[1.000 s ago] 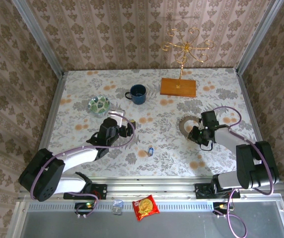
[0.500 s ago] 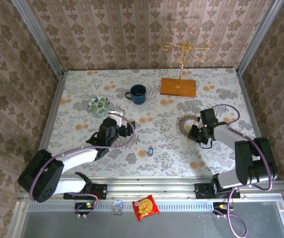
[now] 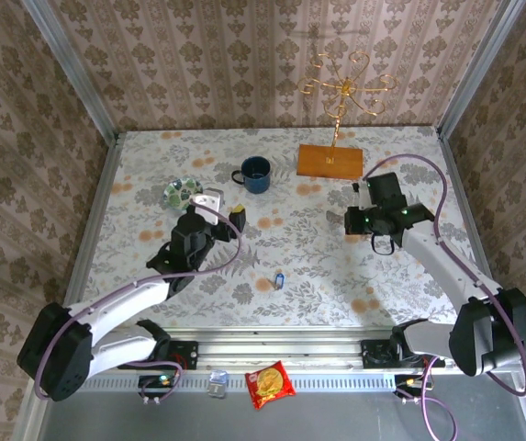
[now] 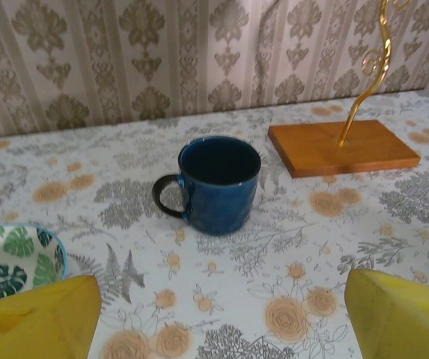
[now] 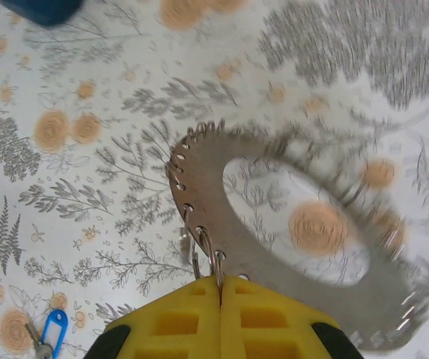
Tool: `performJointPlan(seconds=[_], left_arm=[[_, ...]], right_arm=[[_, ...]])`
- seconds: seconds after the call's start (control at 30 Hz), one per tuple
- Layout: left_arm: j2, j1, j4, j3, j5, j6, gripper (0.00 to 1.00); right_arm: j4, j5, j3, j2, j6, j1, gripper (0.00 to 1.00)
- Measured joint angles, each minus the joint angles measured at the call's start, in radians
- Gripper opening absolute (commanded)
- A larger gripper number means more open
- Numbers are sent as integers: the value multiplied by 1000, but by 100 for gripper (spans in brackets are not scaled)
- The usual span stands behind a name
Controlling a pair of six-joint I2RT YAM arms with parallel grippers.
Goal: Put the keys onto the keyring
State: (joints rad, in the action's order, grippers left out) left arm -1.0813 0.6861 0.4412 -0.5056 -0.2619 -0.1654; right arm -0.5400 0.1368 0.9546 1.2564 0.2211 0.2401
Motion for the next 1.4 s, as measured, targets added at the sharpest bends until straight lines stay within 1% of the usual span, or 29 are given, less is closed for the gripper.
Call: performJointPlan(seconds=[0.17,0.27,0.3,0.4,0.53,0.67,0.73,0.8,0.93,1.0,1.13,1.23,1.4], left_arm=[[24,-2,-42,-35,8,124,87],[25,-25,-93,-85,38,199,87],[26,-37,-111,-102,51,219,85],[34,-77,-165,-155,108,278,76],[51,-120,-230,-204,220,356,64],[51,-132,-264,-218,351,430,56],[45,-132,-280,-218,440,462,53],[33,-132,-279,-218,524,488,51],[13,-132,-232,-202,688,529,40],[6,-131,-210,-195,751,552,36],[-12,-126,-211,-195,871,602,32],[-31,-108,-237,-201,939,651,29],[-64,-66,-296,-215,1011,716,27]], right_arm=[[8,-27,77,0,-128,72,0],[28,-29,110,3,-225,116,0],[36,-28,118,3,-254,127,0],[63,2,140,3,-338,151,0],[111,79,145,3,-422,159,0],[173,172,137,3,-488,168,0],[220,239,108,0,-530,179,0],[255,297,77,0,-563,187,0],[282,404,40,0,-640,200,0],[281,439,40,0,-675,206,0],[265,483,43,1,-732,224,0],[264,499,43,1,-754,240,0],[253,499,43,2,-780,277,0]])
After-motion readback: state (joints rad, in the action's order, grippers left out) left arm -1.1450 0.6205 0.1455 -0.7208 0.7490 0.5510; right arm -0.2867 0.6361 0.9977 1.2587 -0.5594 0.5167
